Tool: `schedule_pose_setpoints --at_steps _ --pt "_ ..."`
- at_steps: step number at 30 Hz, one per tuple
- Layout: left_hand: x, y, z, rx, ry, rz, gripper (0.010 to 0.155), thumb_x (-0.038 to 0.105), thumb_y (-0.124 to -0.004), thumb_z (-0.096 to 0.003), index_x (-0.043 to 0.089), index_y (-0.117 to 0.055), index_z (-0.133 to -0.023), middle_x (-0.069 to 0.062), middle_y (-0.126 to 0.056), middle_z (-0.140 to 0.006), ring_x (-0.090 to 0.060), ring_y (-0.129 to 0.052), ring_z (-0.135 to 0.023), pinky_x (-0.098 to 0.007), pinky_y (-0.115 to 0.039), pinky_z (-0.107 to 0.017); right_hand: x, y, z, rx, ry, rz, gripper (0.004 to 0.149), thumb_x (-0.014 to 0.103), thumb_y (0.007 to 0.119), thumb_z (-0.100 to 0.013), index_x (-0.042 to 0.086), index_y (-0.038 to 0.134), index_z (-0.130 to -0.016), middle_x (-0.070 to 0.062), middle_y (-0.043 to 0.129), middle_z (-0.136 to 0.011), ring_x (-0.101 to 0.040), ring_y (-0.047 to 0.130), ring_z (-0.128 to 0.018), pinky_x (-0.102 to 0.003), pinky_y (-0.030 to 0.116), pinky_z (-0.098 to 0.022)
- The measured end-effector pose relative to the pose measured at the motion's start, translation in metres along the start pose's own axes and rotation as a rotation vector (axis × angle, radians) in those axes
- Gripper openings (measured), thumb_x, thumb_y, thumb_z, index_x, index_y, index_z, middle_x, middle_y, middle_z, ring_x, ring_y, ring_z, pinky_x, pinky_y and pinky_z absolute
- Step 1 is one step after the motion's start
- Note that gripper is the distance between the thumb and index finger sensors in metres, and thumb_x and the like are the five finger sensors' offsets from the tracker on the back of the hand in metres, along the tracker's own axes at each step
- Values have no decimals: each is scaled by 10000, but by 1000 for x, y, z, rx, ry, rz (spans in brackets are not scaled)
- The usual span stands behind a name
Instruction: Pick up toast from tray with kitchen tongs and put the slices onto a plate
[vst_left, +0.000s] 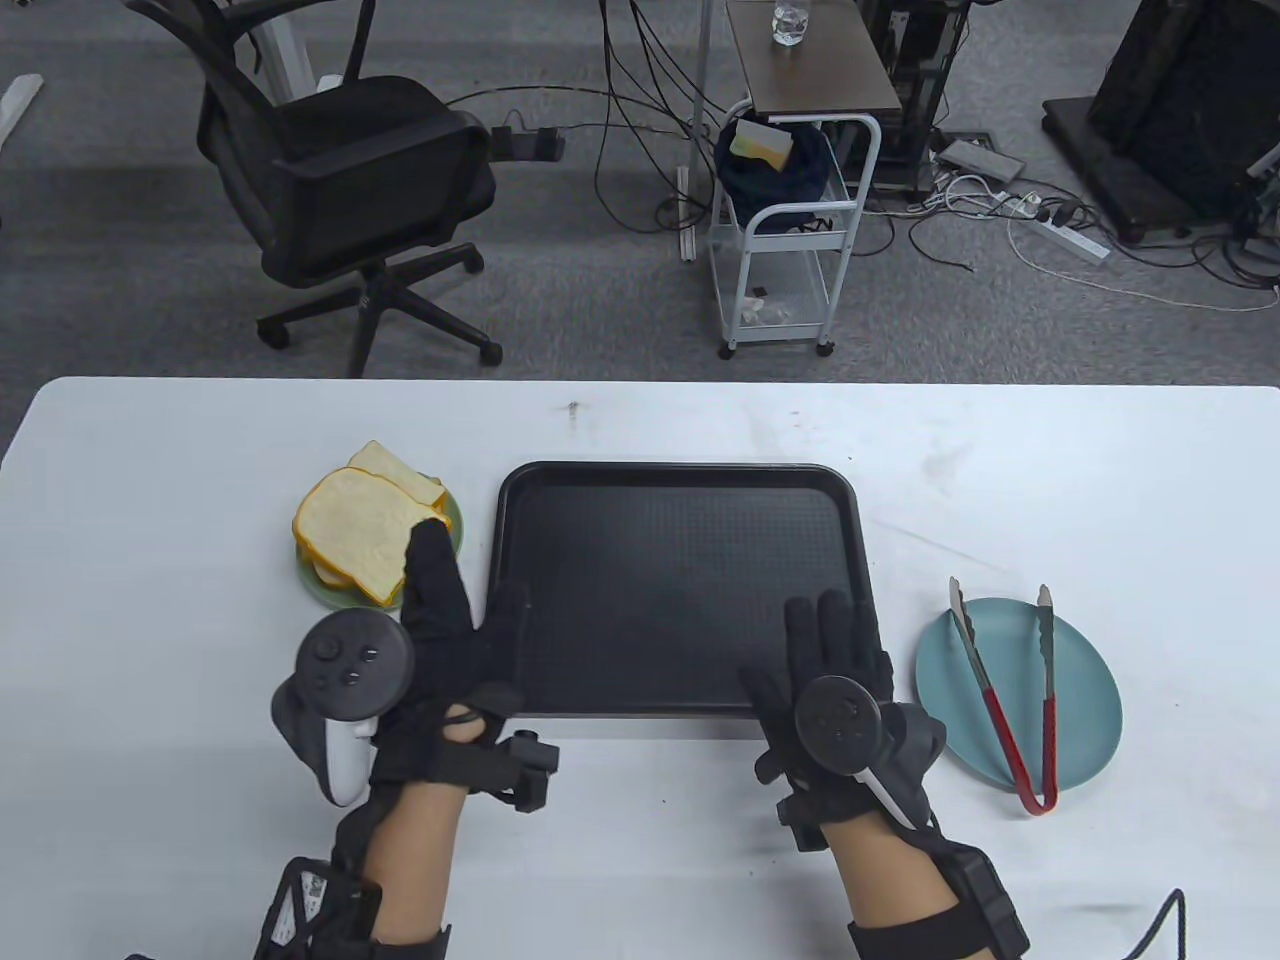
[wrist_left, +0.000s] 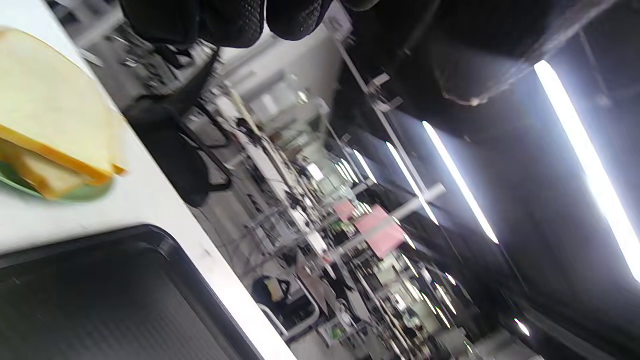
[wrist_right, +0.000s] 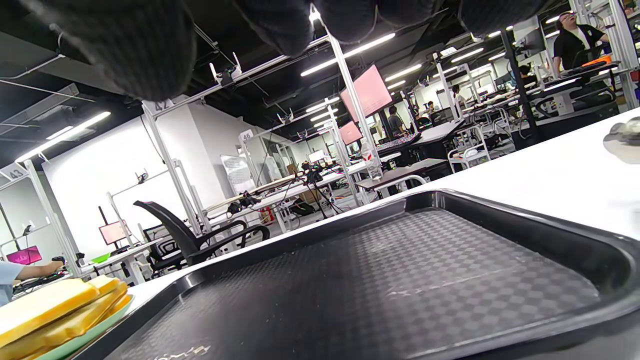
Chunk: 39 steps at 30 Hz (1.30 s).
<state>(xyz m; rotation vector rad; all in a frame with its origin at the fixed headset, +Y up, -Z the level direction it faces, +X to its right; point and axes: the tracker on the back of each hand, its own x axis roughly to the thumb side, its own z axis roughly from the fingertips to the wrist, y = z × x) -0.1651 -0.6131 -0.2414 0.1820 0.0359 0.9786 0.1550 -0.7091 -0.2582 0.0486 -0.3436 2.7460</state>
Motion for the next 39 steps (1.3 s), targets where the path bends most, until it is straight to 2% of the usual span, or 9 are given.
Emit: schedule_pose_setpoints --at_steps 2,5,11,13,14,20,39 --pt "8 -17 7 -23 -41 -14 835 543 -783 -454 278 -271 -1059 -127 -333 -1182 -519 -426 -1094 -641 -505 -746 -1 -1 0 -4 4 -5 753 583 707 -498 190 492 -1103 -216 393 -1156 -526 418 -1019 -698 547 -636" --pt "10 -43 16 -13 -99 -163 830 553 -789 -445 273 -307 -1062 -133 -353 -1180 -522 -412 -1090 -645 -495 -744 -2 -2 0 -10 6 -8 755 582 709 -498 189 489 -1104 -215 391 -1156 -524 416 -1020 -696 546 -638" --pt "-15 -87 29 59 -212 -533 783 569 -784 -433 280 -421 -1064 -113 -411 -1182 -495 -424 -1099 -630 -497 -754 1 2 0 -2 -11 -2 752 582 706 -500 188 489 -1103 -217 389 -1156 -522 412 -1021 -694 543 -640" --pt "-24 -98 28 11 -220 -641 755 572 -758 -428 278 -459 -1056 -97 -431 -1177 -473 -414 -1098 -618 -494 -756 4 6 -1 5 -23 11 753 582 705 -499 188 488 -1103 -216 388 -1155 -521 411 -1020 -692 542 -640" --pt "-28 -100 28 -8 -228 -699 743 577 -734 -431 282 -458 -1054 -91 -429 -1175 -455 -401 -1097 -607 -490 -758 5 8 0 12 -26 14 753 583 703 -499 187 487 -1103 -215 387 -1156 -521 411 -1020 -692 542 -641" --pt "-31 -102 29 23 -244 -736 718 577 -683 -432 285 -464 -1050 -82 -436 -1171 -410 -376 -1098 -573 -456 -769 7 15 1 33 -38 17 755 579 699 -501 185 475 -1104 -217 382 -1155 -520 406 -1019 -691 541 -640" --pt "-34 -99 28 25 -243 -732 717 567 -692 -434 264 -474 -1046 -98 -460 -1163 -413 -405 -1093 -569 -468 -761 8 24 0 103 -41 -20 752 577 698 -500 187 474 -1103 -216 377 -1154 -518 400 -1020 -690 538 -640"
